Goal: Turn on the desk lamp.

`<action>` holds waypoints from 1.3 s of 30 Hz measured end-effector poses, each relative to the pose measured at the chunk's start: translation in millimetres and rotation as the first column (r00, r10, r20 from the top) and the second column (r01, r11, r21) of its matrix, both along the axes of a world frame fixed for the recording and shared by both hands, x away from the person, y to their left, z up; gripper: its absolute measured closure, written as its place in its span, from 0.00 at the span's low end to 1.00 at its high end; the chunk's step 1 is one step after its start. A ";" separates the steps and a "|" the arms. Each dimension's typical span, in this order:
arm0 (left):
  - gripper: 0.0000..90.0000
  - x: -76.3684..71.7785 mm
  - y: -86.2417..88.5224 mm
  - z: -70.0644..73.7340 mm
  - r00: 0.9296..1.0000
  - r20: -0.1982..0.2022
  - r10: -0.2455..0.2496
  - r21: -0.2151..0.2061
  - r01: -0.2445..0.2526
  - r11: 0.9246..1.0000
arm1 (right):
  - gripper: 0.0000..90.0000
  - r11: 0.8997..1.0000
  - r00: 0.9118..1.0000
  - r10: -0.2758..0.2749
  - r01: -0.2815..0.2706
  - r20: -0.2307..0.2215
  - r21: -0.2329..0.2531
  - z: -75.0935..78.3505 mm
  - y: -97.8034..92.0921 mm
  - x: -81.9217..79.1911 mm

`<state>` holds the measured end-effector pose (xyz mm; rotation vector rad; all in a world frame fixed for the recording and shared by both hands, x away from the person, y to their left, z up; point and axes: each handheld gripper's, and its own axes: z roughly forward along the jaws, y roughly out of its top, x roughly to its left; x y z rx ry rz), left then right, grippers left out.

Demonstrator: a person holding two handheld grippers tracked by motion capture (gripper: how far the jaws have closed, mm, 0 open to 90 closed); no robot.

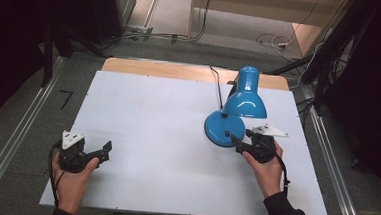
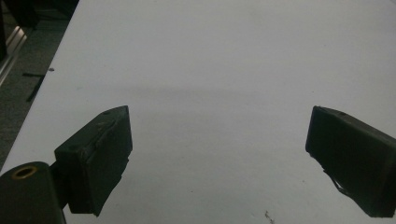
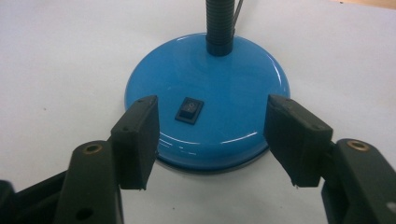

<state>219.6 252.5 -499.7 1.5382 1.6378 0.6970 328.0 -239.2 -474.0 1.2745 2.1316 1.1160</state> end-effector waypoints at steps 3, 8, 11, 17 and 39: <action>0.08 0.0 0.0 0.0 1.000 -0.003 -0.002 0.002 0.002 1.000 | 0.43 1.000 1.000 0.005 -0.005 0.004 -0.003 -1.8 2.2 2.0; 0.08 0.1 0.1 -0.1 1.000 -0.002 -0.002 0.001 0.002 1.000 | 0.57 1.000 0.999 0.020 -0.019 0.027 -0.005 -4.0 5.2 4.2; 0.08 0.1 0.1 -0.1 1.000 0.000 -0.001 -0.001 0.001 1.000 | 0.68 1.000 0.999 0.031 -0.031 0.029 -0.005 -5.5 6.0 7.0; 0.08 0.0 0.5 -0.1 1.000 0.000 0.001 -0.003 -0.001 1.000 | 0.84 0.999 0.999 0.039 -0.039 0.026 -0.004 -8.0 7.8 10.2; 0.08 -0.1 1.3 0.1 1.000 -0.001 0.002 -0.004 -0.002 1.000 | 0.97 0.998 0.998 0.066 -0.065 0.009 -0.026 -17.9 23.3 21.7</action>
